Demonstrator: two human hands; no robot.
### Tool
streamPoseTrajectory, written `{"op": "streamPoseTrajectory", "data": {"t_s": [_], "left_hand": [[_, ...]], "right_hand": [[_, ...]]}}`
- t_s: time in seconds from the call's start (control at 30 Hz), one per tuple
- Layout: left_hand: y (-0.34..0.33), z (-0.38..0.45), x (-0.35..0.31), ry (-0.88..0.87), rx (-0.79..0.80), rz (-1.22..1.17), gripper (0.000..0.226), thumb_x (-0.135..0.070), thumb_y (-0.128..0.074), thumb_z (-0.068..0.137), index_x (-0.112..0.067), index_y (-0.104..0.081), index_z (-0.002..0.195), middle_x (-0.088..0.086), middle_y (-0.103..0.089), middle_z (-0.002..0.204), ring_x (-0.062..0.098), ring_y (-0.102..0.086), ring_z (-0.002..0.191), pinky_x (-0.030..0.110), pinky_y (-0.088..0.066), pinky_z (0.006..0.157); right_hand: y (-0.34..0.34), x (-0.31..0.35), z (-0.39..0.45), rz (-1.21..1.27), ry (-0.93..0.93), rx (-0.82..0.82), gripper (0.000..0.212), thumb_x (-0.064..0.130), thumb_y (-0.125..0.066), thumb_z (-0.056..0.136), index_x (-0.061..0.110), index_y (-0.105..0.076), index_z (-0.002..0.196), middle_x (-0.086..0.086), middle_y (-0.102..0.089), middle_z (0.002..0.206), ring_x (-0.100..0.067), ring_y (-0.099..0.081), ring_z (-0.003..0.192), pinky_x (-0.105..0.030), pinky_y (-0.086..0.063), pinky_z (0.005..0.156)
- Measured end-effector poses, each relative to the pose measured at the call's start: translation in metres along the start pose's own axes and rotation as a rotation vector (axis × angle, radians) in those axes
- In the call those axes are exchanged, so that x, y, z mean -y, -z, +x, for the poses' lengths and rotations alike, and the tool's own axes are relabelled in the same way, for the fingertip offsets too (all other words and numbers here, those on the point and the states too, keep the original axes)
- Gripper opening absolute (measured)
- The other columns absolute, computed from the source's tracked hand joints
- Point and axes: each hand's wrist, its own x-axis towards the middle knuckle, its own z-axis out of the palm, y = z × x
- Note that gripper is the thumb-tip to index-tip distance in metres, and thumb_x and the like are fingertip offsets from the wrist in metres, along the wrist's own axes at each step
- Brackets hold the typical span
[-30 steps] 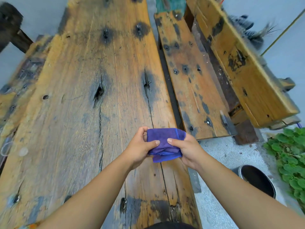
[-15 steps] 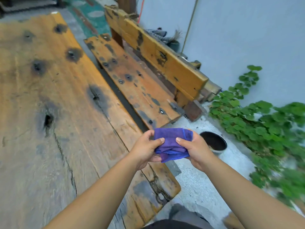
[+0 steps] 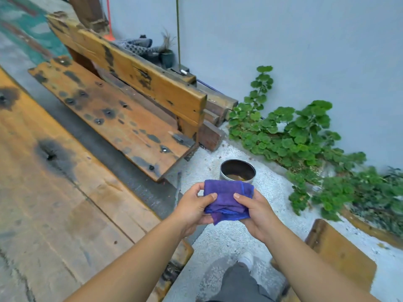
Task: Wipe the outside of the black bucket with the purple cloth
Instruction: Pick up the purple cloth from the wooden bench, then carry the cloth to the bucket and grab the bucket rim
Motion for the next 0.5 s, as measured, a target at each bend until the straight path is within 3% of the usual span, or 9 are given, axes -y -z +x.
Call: {"op": "streamPoseTrajectory", "data": {"t_s": [0.1, 0.27, 0.43, 0.5], "left_hand": [[-0.032, 0.031, -0.007, 0.024, 0.011, -0.03, 0.017, -0.011, -0.062, 0.095, -0.02, -0.056, 0.108, 0.01, -0.075, 0.091, 0.022, -0.072, 0.076, 0.045, -0.061, 0.071], [-0.088, 0.086, -0.021, 0.044, 0.014, -0.098, 0.018, -0.009, -0.059, 0.097, -0.018, -0.055, 0.111, 0.015, -0.073, 0.097, 0.027, -0.071, 0.082, 0.049, -0.059, 0.074], [-0.127, 0.135, -0.03, 0.042, -0.016, -0.127, 0.018, -0.008, -0.059, 0.096, -0.019, -0.057, 0.11, 0.012, -0.075, 0.095, 0.025, -0.073, 0.083, 0.045, -0.06, 0.069], [-0.137, 0.153, -0.034, 0.039, -0.02, -0.142, 0.019, -0.006, -0.059, 0.096, -0.019, -0.058, 0.109, 0.012, -0.075, 0.097, 0.026, -0.073, 0.086, 0.049, -0.06, 0.074]], "right_hand": [[0.029, 0.022, 0.026, 0.129, -0.041, 0.033, 0.033, 0.008, -0.064, 0.083, 0.006, -0.062, 0.116, -0.024, -0.067, 0.112, -0.035, -0.068, 0.094, -0.044, -0.056, 0.074], [0.076, 0.063, 0.072, 0.345, -0.063, 0.058, 0.055, 0.024, -0.056, 0.089, -0.005, -0.047, 0.135, -0.031, -0.054, 0.127, -0.038, -0.062, 0.103, -0.047, -0.053, 0.086], [0.101, 0.093, 0.108, 0.428, -0.029, -0.005, 0.057, 0.031, -0.053, 0.09, -0.006, -0.05, 0.133, -0.026, -0.061, 0.119, -0.035, -0.066, 0.099, -0.044, -0.054, 0.085], [0.106, 0.098, 0.121, 0.444, -0.014, -0.045, 0.053, 0.031, -0.054, 0.09, -0.003, -0.054, 0.131, -0.024, -0.063, 0.117, -0.032, -0.066, 0.099, -0.042, -0.053, 0.086]]}}
